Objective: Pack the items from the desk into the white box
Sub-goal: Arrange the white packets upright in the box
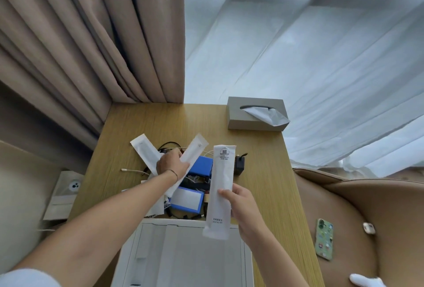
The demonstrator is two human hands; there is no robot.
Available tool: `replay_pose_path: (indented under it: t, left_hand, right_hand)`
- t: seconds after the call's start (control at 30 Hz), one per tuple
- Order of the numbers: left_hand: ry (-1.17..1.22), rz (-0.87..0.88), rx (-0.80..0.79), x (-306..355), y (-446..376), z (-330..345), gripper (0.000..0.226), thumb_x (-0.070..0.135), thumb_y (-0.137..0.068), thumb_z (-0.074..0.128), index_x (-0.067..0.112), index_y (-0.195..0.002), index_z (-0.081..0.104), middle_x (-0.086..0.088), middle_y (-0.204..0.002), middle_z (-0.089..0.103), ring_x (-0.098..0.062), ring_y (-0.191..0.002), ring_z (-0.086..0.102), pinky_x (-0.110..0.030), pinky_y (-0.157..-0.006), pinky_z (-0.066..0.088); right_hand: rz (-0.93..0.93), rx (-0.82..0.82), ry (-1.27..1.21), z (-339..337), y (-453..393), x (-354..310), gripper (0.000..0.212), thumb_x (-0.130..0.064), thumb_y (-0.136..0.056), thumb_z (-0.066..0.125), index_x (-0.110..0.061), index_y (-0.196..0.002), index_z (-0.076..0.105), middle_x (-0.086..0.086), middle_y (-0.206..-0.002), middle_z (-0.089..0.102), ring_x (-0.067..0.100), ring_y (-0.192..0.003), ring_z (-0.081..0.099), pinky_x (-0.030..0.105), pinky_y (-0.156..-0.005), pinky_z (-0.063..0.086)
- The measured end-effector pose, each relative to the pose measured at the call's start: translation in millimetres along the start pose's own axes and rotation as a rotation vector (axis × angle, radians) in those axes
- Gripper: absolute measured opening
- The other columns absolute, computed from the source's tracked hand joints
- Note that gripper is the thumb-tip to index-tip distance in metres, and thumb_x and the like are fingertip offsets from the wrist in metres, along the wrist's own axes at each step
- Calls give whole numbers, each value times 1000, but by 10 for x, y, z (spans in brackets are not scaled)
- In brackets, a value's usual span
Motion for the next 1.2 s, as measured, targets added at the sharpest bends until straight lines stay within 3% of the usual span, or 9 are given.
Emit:
replay_pose_path:
  t: [0.1, 0.27, 0.47, 0.63, 0.8, 0.93, 1.1, 1.2]
  left_hand:
    - [163, 63, 35, 68, 103, -94, 21, 27, -85, 72, 20, -87, 52, -3, -90, 67, -25, -79, 60, -31, -62, 41]
    - [401, 190, 133, 223, 366, -313, 14, 27, -87, 69, 18, -92, 59, 2, -91, 67, -23, -79, 62, -25, -54, 40]
    - [684, 264, 144, 126, 771, -568, 11, 27, -94, 66, 18, -96, 60, 5, -93, 68, -12, -81, 64, -16, -61, 45]
    - [865, 225, 129, -236, 1089, -692, 9, 23, -94, 67, 16, -97, 62, 3, -99, 72, -15, -90, 68, -25, -70, 53]
    - [1005, 181, 123, -651, 1358, -728, 8, 11, -92, 68, 13, -99, 65, 1, -103, 74, -15, -97, 70, -20, -71, 54]
    - [1067, 154, 207, -919, 1545, -839, 10, 7, -91, 68, 15, -97, 66, 7, -96, 75, -11, -92, 72, -23, -72, 55]
    - [1133, 193, 332, -1121, 1798, -1136, 24, 11, -92, 68, 34, -99, 67, 27, -96, 73, 8, -93, 68, -9, -67, 52]
    - [1155, 177, 426, -1242, 1880, -1265, 21, 19, -93, 67, 28, -112, 68, 22, -105, 73, 5, -102, 66, -8, -69, 52]
  right_hand:
    - [-5, -12, 15, 6, 94, 53, 13, -16, -95, 64, -19, -103, 74, 4, -99, 78, 25, -95, 74, 43, -85, 59]
    - [-22, -34, 34, 47, 307, 166, 20, -11, -94, 64, -21, -108, 75, 4, -103, 79, 24, -96, 75, 43, -88, 59]
    - [-33, -66, 114, 153, 546, 367, 30, 3, -86, 64, -16, -105, 76, 5, -102, 79, 28, -103, 72, 48, -95, 55]
    - [-8, -112, 179, 304, 678, 626, 30, 7, -84, 63, -13, -101, 77, 2, -98, 80, 26, -100, 74, 48, -94, 56]
    - [26, -115, 238, 385, 677, 977, 25, 5, -85, 64, -11, -97, 79, 0, -94, 81, 20, -92, 77, 46, -89, 60]
    - [74, -82, 296, 438, 618, 1284, 22, 5, -82, 66, -13, -88, 77, 0, -88, 81, 20, -90, 76, 44, -87, 61]
    - [183, -122, 359, 502, 522, 1576, 22, 2, -84, 69, -18, -92, 74, -6, -90, 79, 14, -90, 74, 31, -75, 63]
    - [247, -103, 380, 508, 459, 1694, 17, -4, -86, 73, -17, -98, 72, -6, -92, 77, 14, -87, 74, 25, -66, 61]
Point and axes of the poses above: each hand's wrist, its own y-axis away from the middle knuckle, its own z-axis out of the palm, x = y × z, the point moved 2 cm from there along -y, towards the middle knuckle
